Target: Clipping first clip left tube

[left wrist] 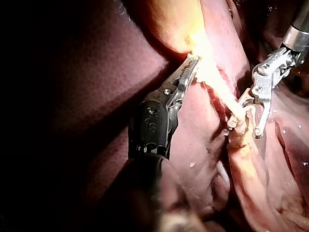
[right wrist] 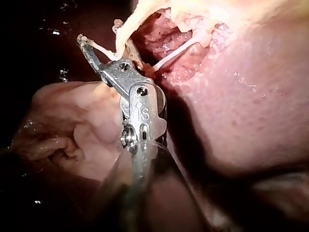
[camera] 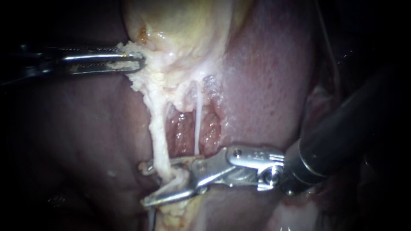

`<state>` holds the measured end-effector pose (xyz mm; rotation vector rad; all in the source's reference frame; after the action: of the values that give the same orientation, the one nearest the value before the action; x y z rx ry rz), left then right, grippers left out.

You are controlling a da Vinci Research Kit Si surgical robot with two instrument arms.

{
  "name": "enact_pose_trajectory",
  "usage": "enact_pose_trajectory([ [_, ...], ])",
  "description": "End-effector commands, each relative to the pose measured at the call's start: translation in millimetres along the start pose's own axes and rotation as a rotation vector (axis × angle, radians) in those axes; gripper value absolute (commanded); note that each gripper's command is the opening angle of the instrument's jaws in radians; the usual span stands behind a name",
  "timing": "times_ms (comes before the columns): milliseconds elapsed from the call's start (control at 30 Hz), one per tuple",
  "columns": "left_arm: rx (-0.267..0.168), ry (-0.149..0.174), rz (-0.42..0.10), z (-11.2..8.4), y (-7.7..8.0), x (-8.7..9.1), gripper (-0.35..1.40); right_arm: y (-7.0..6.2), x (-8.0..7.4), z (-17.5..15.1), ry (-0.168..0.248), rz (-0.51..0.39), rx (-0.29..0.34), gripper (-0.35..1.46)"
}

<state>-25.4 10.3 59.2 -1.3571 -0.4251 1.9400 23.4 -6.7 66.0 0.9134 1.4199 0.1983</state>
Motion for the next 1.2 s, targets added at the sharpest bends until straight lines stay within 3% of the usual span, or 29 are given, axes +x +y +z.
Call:
enact_pose_trajectory([
  [33,-0.002,0.001,0.000,0.0,0.0,0.0,-0.35,-0.2,0.1,0.1,-0.003,0.000,0.010,0.39],
  [367,-0.002,0.001,0.000,0.0,-0.1,0.0,-0.35,-0.1,0.3,0.1,-0.005,0.012,0.021,0.33],
  [767,-0.001,0.004,0.000,0.1,-0.1,0.0,-0.35,0.3,0.4,-0.4,-0.004,0.167,0.012,-0.35],
  [867,-0.001,0.004,0.000,0.1,-0.1,0.0,-0.35,0.3,0.2,-0.6,-0.008,0.231,0.011,-0.35],
  [1200,-0.001,0.004,0.000,0.2,-0.1,-0.1,-0.35,0.3,-0.1,-0.7,-0.021,0.230,0.008,-0.35],
])
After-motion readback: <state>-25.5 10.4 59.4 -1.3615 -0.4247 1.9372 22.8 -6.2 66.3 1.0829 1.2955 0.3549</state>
